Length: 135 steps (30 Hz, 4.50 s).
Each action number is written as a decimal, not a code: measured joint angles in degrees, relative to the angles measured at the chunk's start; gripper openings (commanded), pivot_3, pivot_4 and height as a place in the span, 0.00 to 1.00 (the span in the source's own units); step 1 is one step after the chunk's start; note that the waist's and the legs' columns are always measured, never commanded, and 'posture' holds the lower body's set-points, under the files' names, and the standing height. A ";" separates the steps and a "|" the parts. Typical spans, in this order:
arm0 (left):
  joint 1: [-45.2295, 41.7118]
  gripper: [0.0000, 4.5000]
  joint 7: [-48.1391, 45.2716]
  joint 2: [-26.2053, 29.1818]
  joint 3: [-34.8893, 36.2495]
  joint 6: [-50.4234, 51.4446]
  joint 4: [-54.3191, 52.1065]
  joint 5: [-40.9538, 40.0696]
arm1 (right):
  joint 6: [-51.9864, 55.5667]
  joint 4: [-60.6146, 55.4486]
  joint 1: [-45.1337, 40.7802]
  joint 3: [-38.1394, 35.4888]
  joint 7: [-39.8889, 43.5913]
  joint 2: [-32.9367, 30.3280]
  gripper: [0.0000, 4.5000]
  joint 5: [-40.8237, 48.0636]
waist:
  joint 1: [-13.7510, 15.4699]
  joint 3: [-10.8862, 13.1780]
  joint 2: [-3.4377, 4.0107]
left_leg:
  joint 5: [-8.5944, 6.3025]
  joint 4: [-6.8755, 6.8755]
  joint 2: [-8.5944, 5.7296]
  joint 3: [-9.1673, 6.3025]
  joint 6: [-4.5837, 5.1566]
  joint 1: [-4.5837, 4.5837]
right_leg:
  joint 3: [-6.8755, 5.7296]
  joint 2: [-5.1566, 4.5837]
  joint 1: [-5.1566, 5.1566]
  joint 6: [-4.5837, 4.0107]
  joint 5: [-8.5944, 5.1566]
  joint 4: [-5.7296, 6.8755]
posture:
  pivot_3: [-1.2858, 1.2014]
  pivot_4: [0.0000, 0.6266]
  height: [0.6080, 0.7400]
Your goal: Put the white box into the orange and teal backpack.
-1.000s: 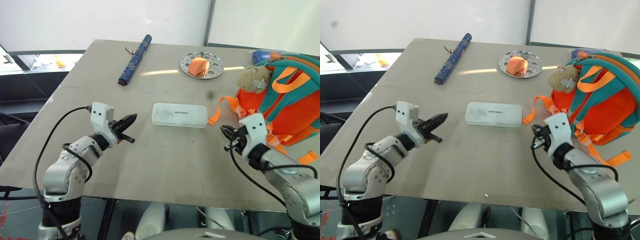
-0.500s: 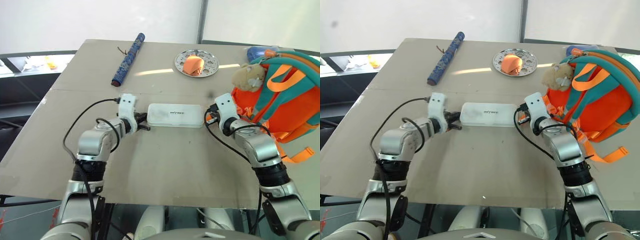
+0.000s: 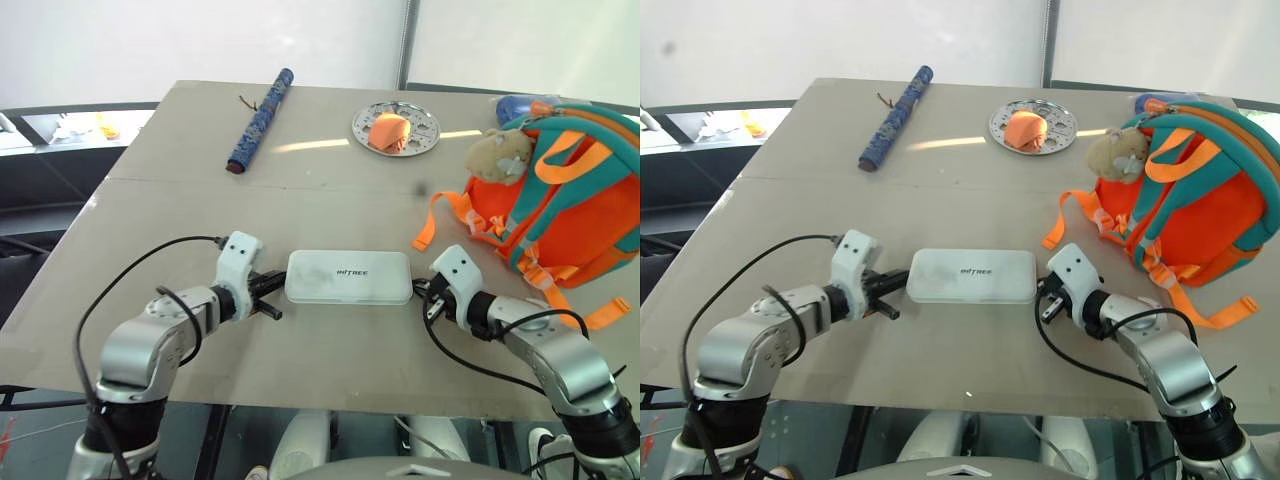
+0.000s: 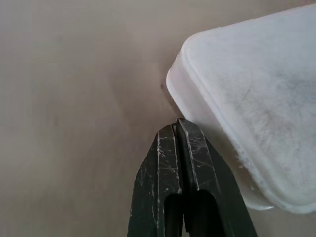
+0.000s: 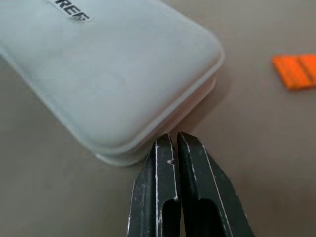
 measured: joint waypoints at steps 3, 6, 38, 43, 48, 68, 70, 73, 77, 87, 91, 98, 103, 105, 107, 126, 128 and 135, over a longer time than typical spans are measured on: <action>-0.02 0.52 -5.05 3.30 5.55 7.01 4.16 -7.59 | -0.45 0.24 0.19 -0.10 0.09 -1.18 0.00 -0.36 | -0.35 -0.01 -0.02 | -0.02 0.05 0.04 0.02 0.04 0.19 | 0.01 0.10 0.12 0.00 -0.01 0.05 | 0.52 0.24 0.95; -1.07 0.82 -9.02 7.31 7.56 10.73 8.30 -11.50 | -1.57 1.72 -0.59 -0.11 0.28 -1.30 0.00 -0.59 | -0.33 0.00 -0.02 | -0.02 0.04 0.06 0.00 0.03 0.19 | 0.01 0.14 0.12 -0.01 -0.01 0.06 | 0.52 0.24 0.95; -8.32 0.25 -11.51 -4.70 2.37 21.01 16.52 -19.62 | -8.81 12.44 -6.63 3.42 2.22 5.31 0.17 -7.46 | 1.50 -0.73 0.00 | 0.10 0.22 -0.09 -0.20 -0.19 0.29 | -0.10 -0.03 0.42 -0.08 -0.04 -0.07 | 0.52 0.24 0.95; -9.37 0.25 -11.27 -4.41 3.12 21.58 17.87 -20.56 | -6.93 2.76 1.80 -6.62 3.87 4.34 0.59 0.05 | 1.50 -0.61 0.11 | 0.10 0.19 -0.08 -0.25 -0.19 0.14 | -0.11 -0.02 0.32 -0.02 -0.01 -0.05 | 0.52 0.24 0.95; -10.96 0.25 -11.18 -3.26 5.22 19.35 18.16 -21.04 | 5.59 -20.44 15.69 -36.46 3.78 -2.12 1.00 32.01 | 1.55 -0.35 0.19 | -0.04 0.02 -0.04 -0.34 0.06 -0.02 | -0.20 -0.07 0.23 -0.03 -0.03 -0.17 | 0.52 0.24 0.95; -12.01 0.25 -18.00 1.64 3.64 6.81 6.76 -24.92 | 10.34 3.80 -11.25 -35.30 -25.97 -13.02 1.00 45.18 | 0.09 0.15 -0.15 | 0.02 0.20 -0.02 0.05 -0.03 -0.74 | 0.05 -0.07 -0.50 0.00 0.00 -0.18 | 0.52 0.24 0.95; -11.33 0.25 -17.77 2.00 3.85 6.46 5.85 -25.28 | 8.70 7.03 -13.69 -32.37 -25.65 -12.89 0.95 41.57 | 0.12 0.16 -0.14 | 0.02 0.23 -0.04 0.07 -0.03 -0.78 | 0.07 -0.09 -0.54 0.01 0.01 -0.17 | 0.52 0.24 0.95; -10.26 0.25 -16.57 2.28 5.14 5.78 4.62 -26.36 | 5.37 10.82 -15.82 -29.21 -23.81 -12.38 0.71 35.87 | 0.43 0.15 -0.14 | 0.02 0.25 -0.05 0.01 -0.03 -0.80 | -0.01 -0.08 -0.53 0.00 0.00 -0.17 | 0.52 0.24 0.95; -9.86 0.25 -14.45 2.20 6.47 4.37 3.29 -28.27 | 0.38 11.69 -15.90 -26.34 -16.80 -12.35 0.29 31.58 | 0.15 0.16 -0.13 | 0.02 0.26 -0.04 0.02 -0.03 -0.78 | 0.01 -0.07 -0.52 0.01 0.01 -0.13 | 0.52 0.24 0.95; -18.83 0.25 -8.40 1.23 7.33 -0.35 11.35 -28.26 | -3.63 8.08 -22.03 -23.95 3.14 -10.26 0.01 38.12 | 0.00 0.19 -0.09 | 0.03 0.29 -0.04 -0.06 -0.04 -0.77 | -0.05 -0.03 -0.52 0.01 0.02 -0.08 | 0.52 0.24 0.95; -22.50 0.25 -10.15 4.38 6.89 -2.55 15.88 -25.90 | 1.49 1.19 -18.82 -22.15 9.42 -14.68 0.01 45.33 | 0.00 0.19 -0.09 | 0.03 0.19 -0.04 -0.13 -0.03 -0.90 | -0.14 -0.04 -0.56 0.02 0.01 -0.10 | 0.52 0.24 0.95; -25.08 0.25 -17.88 8.85 3.40 -6.64 17.92 -21.08 | 3.79 -3.40 -3.96 -29.45 13.52 -22.87 0.01 48.52 | 0.38 0.21 -0.12 | -0.03 0.33 -0.14 -0.03 0.06 -0.91 | -0.14 -0.15 -0.52 0.03 0.01 -0.23 | 0.52 0.24 0.95; -25.62 0.25 -25.01 9.61 -2.15 -12.37 15.32 -16.40 | 3.58 -2.87 3.66 -38.49 16.62 -27.50 0.01 47.46 | 1.02 0.21 -0.13 | -0.02 0.38 -0.08 0.11 0.05 -0.84 | -0.25 -0.09 -0.37 0.02 0.01 -0.16 | 0.52 0.24 0.95; -27.30 0.25 -27.61 8.35 -7.01 -17.59 13.36 -11.95 | 3.50 -2.04 5.75 -41.23 18.32 -28.32 0.01 46.66 | 1.53 0.21 -0.12 | -0.02 0.40 -0.09 0.14 0.05 -0.82 | -0.23 -0.10 -0.35 0.02 0.01 -0.16 | 0.52 0.24 0.95; -29.34 0.25 -29.58 6.43 -11.75 -23.64 13.00 -6.81 | 3.47 -2.17 6.14 -42.83 19.24 -28.97 0.01 46.65 | 1.67 0.21 -0.13 | -0.02 0.42 -0.09 0.16 0.05 -0.83 | -0.24 -0.10 -0.33 0.02 0.01 -0.18 | 0.52 0.24 0.95; -57.70 0.25 -40.94 -23.27 -29.33 -52.31 52.19 19.21 | -1.68 -3.19 -0.31 -35.70 24.10 -26.71 0.01 47.21 | 1.88 0.27 -0.21 | -0.16 1.06 -0.17 -0.06 0.30 -1.06 | -0.59 -0.12 -0.04 0.19 0.10 -0.24 | 0.52 0.24 0.95; -61.57 0.25 -40.32 -28.29 -29.60 -53.13 58.95 21.28 | -2.05 -3.11 -1.64 -34.92 24.36 -25.85 0.01 48.02 | 1.61 0.27 -0.21 | -0.22 1.11 -0.17 -0.01 0.40 -1.07 | -0.58 -0.14 -0.03 0.23 0.12 -0.25 | 0.52 0.24 0.95; -61.45 0.25 -43.18 -35.66 -31.57 -58.88 66.65 26.25 | -2.26 -4.74 -4.63 -30.91 23.71 -23.12 0.01 51.64 | 1.45 0.33 -0.03 | -0.24 1.00 -0.11 -0.05 0.43 -0.99 | -0.56 -0.10 -0.11 0.24 0.10 -0.17 | 0.52 0.24 0.95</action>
